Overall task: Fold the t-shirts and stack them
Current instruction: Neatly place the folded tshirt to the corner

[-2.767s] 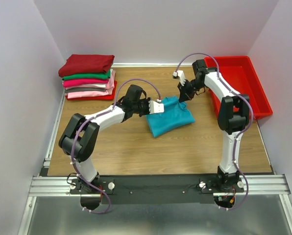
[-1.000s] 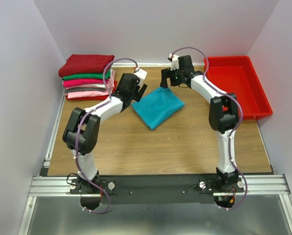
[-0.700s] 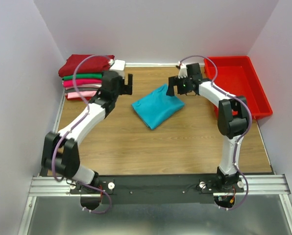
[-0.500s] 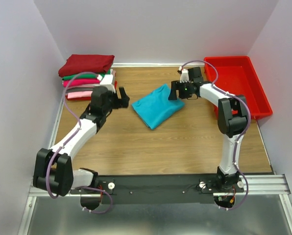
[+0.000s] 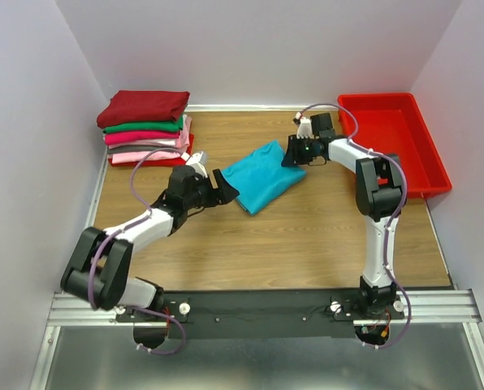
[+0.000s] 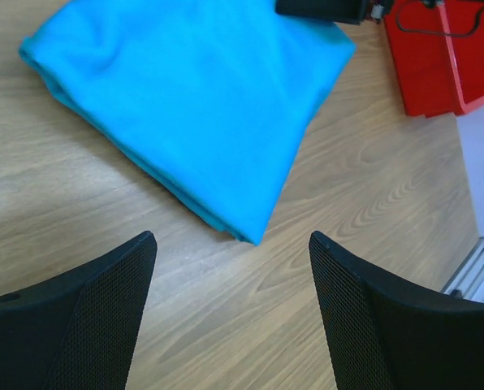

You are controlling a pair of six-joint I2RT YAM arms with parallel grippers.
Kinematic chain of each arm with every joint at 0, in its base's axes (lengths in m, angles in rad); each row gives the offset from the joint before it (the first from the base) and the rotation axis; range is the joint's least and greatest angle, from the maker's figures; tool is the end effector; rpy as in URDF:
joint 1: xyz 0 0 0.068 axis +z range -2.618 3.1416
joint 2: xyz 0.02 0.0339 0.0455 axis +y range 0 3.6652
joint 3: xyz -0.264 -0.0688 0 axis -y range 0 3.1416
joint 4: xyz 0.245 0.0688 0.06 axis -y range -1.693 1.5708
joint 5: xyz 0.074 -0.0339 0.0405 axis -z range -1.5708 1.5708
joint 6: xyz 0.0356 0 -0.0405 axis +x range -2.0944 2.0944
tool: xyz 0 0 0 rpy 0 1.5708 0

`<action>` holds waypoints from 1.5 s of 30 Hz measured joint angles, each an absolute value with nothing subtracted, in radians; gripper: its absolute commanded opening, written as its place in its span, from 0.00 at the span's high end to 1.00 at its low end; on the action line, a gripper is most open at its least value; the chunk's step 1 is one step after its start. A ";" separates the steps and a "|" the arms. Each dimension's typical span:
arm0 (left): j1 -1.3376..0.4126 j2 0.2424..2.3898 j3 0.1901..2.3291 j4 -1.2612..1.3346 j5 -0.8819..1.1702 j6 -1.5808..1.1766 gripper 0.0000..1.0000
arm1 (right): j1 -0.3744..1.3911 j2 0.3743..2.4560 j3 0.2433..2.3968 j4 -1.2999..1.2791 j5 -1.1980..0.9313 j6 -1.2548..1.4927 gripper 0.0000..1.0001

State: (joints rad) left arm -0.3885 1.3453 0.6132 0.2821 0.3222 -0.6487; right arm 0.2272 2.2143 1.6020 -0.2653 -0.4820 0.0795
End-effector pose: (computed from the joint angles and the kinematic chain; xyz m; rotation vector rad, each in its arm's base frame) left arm 0.2552 -0.1166 0.2048 -0.0609 2.1368 -0.9616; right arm 0.4647 0.1244 0.1518 -0.3951 2.4119 0.7256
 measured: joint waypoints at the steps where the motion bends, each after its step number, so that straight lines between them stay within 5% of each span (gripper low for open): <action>1: -0.389 1.373 0.612 0.300 0.322 -0.676 0.16 | 0.227 2.219 1.599 -0.265 -0.499 0.081 0.76; 6: -0.389 1.542 0.625 0.335 0.293 -0.770 0.15 | 0.224 2.218 1.560 -0.251 -0.563 0.106 1.00; 27: -0.315 1.895 1.014 0.275 0.251 -0.746 0.14 | 0.090 2.181 1.482 -0.245 -0.613 0.157 1.00; 45: -0.342 2.150 1.388 0.121 0.372 -0.656 0.39 | 0.090 2.183 1.483 -0.254 -0.627 0.156 0.99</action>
